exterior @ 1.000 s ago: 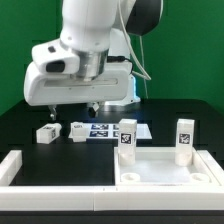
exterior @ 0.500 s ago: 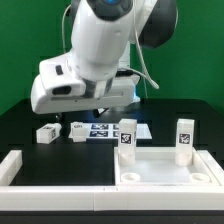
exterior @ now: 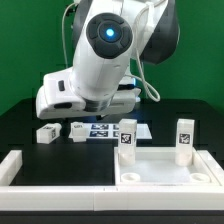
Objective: Assemble square table
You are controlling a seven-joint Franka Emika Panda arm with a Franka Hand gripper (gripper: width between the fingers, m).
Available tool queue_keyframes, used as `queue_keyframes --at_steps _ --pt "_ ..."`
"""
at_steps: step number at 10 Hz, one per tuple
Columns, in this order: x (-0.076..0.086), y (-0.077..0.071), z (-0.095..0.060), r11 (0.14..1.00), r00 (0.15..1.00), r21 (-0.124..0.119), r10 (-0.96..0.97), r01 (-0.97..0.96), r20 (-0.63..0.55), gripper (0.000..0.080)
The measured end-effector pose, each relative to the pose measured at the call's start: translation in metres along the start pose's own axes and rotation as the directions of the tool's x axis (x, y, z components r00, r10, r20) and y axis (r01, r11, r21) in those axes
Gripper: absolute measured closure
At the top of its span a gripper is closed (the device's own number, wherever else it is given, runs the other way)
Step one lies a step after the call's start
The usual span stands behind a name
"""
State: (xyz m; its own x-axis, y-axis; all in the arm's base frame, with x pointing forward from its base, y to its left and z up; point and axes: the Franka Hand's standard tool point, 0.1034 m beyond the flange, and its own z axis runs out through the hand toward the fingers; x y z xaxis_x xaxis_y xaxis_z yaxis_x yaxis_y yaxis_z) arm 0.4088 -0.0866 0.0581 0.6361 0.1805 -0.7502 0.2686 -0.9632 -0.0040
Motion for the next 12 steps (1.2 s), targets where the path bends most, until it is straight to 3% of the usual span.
queue_keyframes --at_steps 2,4,5,7,8,10,12 --pt "-0.001 0.001 0.006 1.0 1.0 0.0 0.001 -0.001 0.006 0.015" --pt "-0.009 -0.006 0.044 0.999 0.998 0.022 0.032 -0.033 0.055 0.015" --pt "-0.014 -0.02 0.063 0.999 0.996 0.041 0.03 -0.033 0.079 0.015" --pt "-0.014 -0.019 0.063 0.998 0.995 0.048 0.043 -0.047 0.088 0.015" --pt "-0.013 -0.023 0.067 0.998 0.995 0.042 0.038 -0.042 0.092 0.015" --pt "-0.014 -0.015 0.07 0.999 0.996 0.015 0.031 -0.033 0.086 0.015" --pt "-0.011 -0.007 0.07 1.0 0.997 0.015 0.021 -0.022 0.07 0.015"
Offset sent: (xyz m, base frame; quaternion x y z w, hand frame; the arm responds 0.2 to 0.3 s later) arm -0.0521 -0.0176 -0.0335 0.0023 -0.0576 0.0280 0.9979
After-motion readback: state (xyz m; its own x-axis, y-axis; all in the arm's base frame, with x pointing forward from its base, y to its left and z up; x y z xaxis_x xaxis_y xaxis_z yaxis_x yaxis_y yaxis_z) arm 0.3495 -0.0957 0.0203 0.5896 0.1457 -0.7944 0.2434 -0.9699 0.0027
